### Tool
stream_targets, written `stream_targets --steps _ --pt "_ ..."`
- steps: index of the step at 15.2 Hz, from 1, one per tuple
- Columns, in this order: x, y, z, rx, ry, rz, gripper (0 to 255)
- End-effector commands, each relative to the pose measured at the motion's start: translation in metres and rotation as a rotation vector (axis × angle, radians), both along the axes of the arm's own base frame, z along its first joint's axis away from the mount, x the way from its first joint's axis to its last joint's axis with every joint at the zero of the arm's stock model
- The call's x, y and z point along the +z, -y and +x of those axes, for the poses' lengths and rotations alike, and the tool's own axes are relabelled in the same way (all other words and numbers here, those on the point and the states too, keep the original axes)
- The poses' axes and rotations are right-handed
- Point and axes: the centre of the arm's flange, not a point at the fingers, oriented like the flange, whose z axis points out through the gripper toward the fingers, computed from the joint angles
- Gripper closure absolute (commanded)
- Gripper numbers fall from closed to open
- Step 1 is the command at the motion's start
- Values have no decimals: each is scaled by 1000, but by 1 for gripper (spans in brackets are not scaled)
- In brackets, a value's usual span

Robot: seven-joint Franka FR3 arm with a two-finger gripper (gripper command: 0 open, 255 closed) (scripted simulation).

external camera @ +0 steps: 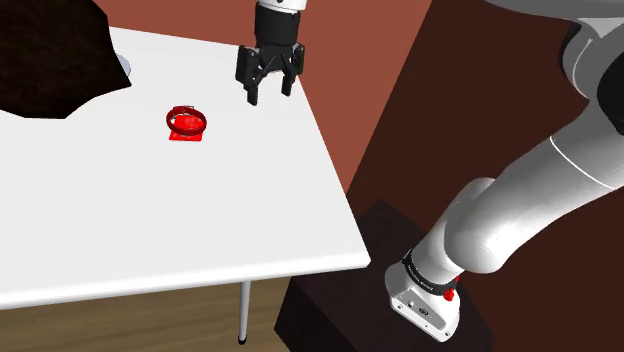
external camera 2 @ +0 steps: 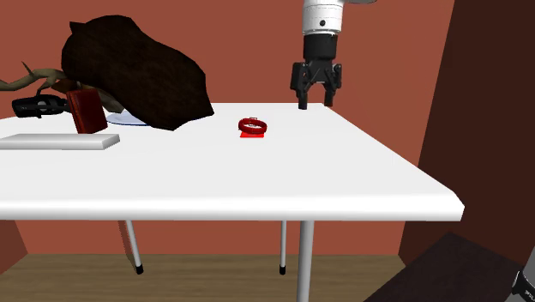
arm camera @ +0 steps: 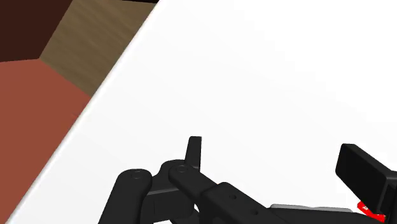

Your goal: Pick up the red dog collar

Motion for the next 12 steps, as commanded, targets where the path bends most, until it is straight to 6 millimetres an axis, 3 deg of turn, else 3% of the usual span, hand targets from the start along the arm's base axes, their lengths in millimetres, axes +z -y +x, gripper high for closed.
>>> stream_targets --steps 1,9,12 --pt "1 -25 13 20 -12 2 0" --pt "-2 -123 59 103 -56 6 0" --pt "-13 -126 60 105 -57 6 0"
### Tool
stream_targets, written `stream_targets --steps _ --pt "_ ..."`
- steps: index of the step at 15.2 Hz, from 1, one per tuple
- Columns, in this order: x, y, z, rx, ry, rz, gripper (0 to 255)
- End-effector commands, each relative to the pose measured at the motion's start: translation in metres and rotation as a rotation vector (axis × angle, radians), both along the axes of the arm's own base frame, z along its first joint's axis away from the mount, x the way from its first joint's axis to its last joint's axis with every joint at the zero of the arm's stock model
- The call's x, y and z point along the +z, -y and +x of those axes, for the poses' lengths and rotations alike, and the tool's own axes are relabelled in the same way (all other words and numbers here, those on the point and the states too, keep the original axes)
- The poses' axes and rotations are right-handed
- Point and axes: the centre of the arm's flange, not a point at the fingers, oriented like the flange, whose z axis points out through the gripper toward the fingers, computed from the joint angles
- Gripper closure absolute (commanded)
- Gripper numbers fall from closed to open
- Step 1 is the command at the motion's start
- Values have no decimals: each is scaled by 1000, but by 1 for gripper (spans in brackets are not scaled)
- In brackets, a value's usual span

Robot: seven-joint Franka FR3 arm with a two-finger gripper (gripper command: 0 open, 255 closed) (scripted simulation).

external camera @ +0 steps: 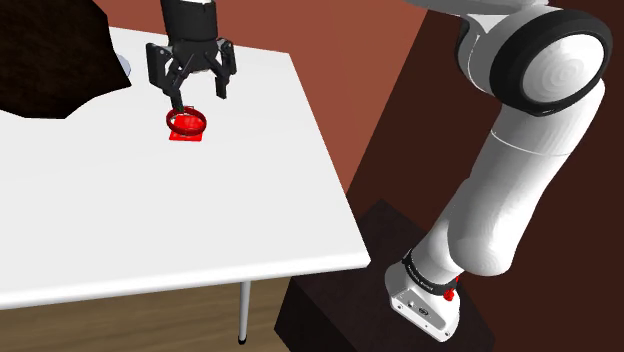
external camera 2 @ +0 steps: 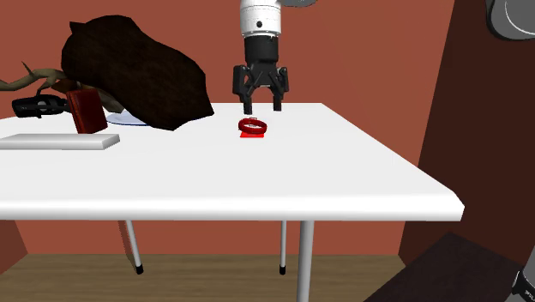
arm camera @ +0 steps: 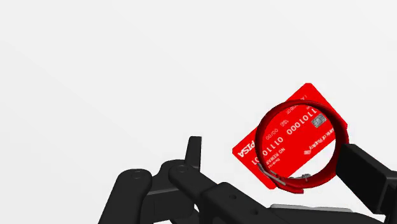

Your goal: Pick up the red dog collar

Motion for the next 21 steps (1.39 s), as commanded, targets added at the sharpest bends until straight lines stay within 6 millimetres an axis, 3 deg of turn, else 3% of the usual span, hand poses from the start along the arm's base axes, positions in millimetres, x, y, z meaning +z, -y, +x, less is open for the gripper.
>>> stream_targets --steps 1,5,7,8,17,21 --pt "-11 -2 2 1 -1 0 0" --pt "-35 -2 2 1 -1 0 0" --pt "-35 -2 2 1 -1 0 0" --pt "-35 -2 2 1 -1 0 255" --pt "-35 -2 2 1 -1 0 255" --pt "-14 -2 2 1 -1 0 255"
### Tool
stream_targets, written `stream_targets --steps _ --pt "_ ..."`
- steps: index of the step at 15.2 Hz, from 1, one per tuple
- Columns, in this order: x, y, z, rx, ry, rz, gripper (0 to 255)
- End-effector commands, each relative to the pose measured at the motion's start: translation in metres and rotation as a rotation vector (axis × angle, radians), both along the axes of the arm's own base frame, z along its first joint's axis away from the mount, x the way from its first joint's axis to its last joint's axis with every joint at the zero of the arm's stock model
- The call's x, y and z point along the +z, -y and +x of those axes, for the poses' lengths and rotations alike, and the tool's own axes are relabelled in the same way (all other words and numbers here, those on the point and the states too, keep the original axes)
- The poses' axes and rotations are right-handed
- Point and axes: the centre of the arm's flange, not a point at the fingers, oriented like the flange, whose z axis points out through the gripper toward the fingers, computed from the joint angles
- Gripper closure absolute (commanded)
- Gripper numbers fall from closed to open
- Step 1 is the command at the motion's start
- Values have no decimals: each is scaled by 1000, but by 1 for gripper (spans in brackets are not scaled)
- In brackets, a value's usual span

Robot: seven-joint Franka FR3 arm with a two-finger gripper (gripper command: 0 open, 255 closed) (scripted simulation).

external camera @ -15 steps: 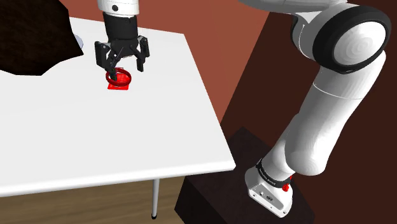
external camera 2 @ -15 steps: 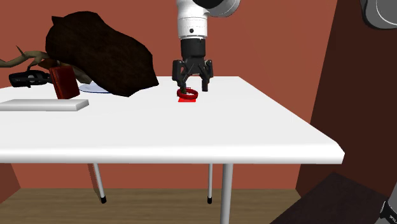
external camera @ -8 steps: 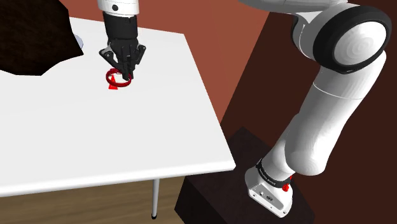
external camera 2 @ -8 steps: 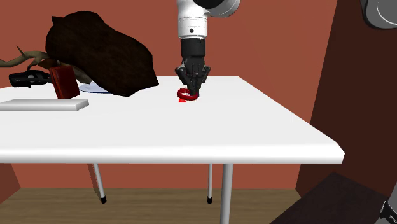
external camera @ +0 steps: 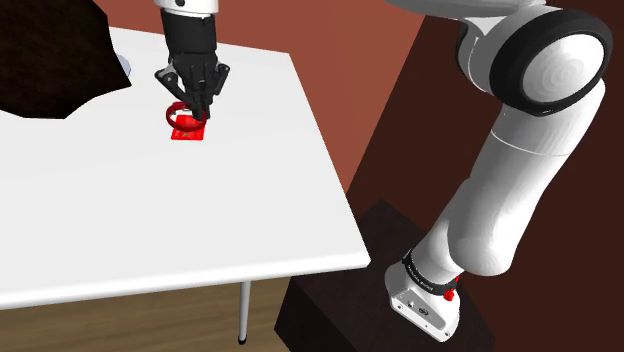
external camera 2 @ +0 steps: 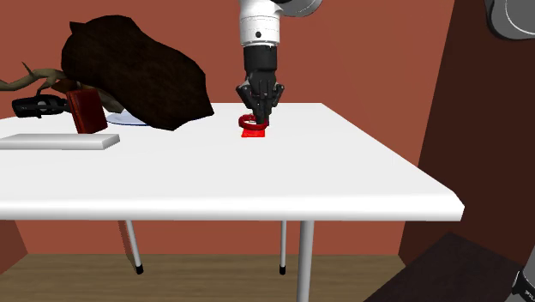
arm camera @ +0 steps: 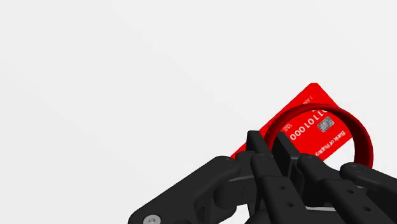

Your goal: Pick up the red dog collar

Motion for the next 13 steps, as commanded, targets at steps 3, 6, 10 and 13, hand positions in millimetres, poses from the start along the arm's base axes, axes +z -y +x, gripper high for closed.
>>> stream_targets --steps 3,6,10,13 --pt "20 -1 0 0 -1 0 255" --pt "36 -1 0 0 -1 0 255" --pt "57 -1 0 0 -1 0 255" --pt "64 -1 0 0 -1 0 255"
